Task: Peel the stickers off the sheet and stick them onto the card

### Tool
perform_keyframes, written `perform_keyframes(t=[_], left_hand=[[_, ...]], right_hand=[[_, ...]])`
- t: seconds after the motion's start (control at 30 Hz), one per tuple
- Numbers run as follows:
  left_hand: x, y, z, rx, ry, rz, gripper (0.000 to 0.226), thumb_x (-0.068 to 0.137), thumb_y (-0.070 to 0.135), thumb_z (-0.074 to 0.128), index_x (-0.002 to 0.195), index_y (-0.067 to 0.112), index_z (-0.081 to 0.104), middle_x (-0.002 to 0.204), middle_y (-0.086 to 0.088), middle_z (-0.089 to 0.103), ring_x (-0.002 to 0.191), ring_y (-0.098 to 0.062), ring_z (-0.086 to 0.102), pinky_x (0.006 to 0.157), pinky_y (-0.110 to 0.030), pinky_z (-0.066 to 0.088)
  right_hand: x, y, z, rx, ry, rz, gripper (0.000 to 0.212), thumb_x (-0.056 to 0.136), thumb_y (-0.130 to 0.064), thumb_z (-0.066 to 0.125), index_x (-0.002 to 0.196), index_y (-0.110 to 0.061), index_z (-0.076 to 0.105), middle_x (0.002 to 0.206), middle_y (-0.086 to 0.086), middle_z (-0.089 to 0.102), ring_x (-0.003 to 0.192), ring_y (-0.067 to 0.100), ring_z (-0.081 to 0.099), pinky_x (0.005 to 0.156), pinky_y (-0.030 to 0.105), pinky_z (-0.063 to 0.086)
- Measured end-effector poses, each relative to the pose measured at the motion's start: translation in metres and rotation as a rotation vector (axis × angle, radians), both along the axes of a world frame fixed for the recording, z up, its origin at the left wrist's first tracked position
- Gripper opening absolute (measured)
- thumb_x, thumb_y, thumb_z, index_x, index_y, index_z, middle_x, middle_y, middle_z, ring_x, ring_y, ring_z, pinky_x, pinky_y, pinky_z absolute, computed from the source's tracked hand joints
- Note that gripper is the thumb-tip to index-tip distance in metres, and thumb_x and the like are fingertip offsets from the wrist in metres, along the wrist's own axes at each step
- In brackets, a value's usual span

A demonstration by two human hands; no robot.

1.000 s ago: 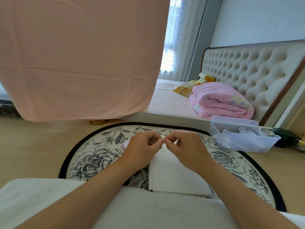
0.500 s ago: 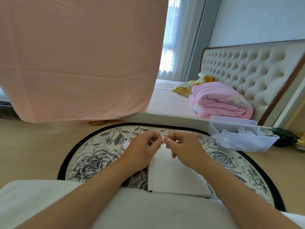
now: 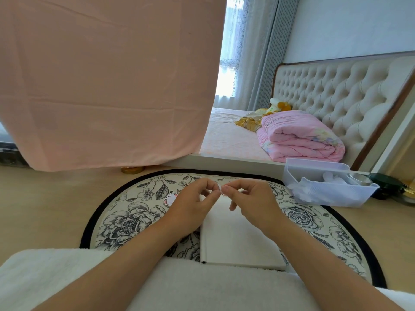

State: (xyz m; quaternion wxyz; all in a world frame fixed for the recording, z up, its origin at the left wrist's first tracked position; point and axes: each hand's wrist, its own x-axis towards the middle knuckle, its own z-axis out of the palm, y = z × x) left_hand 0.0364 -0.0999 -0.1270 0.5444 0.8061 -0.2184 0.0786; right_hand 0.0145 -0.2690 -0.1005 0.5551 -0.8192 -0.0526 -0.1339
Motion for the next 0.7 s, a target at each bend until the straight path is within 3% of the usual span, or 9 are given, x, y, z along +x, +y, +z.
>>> perform_keyframes(t=[0.13,0.27,0.47,0.6,0.7], left_hand=[[-0.002,-0.001,0.005,-0.016,0.025,0.029,0.016,0.097,0.028,0.059,0.086,0.034,0.069,0.083,0.029,0.066,0.088,0.005,0.059,0.076,-0.016,0.039],[-0.006,-0.008,0.01,-0.033,0.039,0.066,0.008,0.092,0.034,0.067,0.087,0.031,0.073,0.086,0.023,0.07,0.087,0.003,0.062,0.08,-0.021,0.045],[-0.009,-0.023,0.019,-0.041,0.044,0.099,0.01,0.09,0.032,0.07,0.081,0.027,0.073,0.079,0.019,0.07,0.072,0.004,0.059,0.067,-0.013,0.042],[-0.006,-0.041,0.025,0.019,0.058,0.09,0.013,0.09,0.029,0.069,0.077,0.025,0.069,0.068,0.009,0.064,0.059,-0.003,0.051,0.056,-0.015,0.039],[-0.001,-0.063,0.03,0.07,0.076,0.056,0.014,0.091,0.025,0.066,0.077,0.024,0.063,0.071,-0.006,0.064,0.059,-0.007,0.048,0.055,-0.021,0.039]], right_hand=[[-0.001,0.0,0.001,-0.079,-0.033,-0.011,0.012,0.091,-0.02,0.072,0.081,-0.02,0.077,0.078,-0.012,0.074,0.053,0.009,0.064,0.051,0.013,0.042],[0.0,-0.004,0.001,-0.117,-0.047,-0.028,0.011,0.091,-0.024,0.071,0.08,-0.025,0.075,0.08,-0.011,0.073,0.056,0.01,0.066,0.059,0.02,0.049],[-0.005,-0.018,0.012,-0.15,-0.046,0.007,0.012,0.093,-0.025,0.069,0.082,-0.027,0.073,0.079,-0.01,0.071,0.057,0.005,0.064,0.053,0.011,0.043],[-0.007,-0.042,0.016,-0.264,-0.067,-0.063,0.012,0.093,-0.028,0.067,0.081,-0.031,0.067,0.079,-0.013,0.068,0.063,0.011,0.067,0.062,0.027,0.054],[-0.005,-0.07,0.018,-0.265,-0.06,-0.144,0.011,0.093,-0.026,0.064,0.082,-0.029,0.066,0.072,-0.012,0.066,0.062,0.008,0.063,0.065,0.033,0.056]])
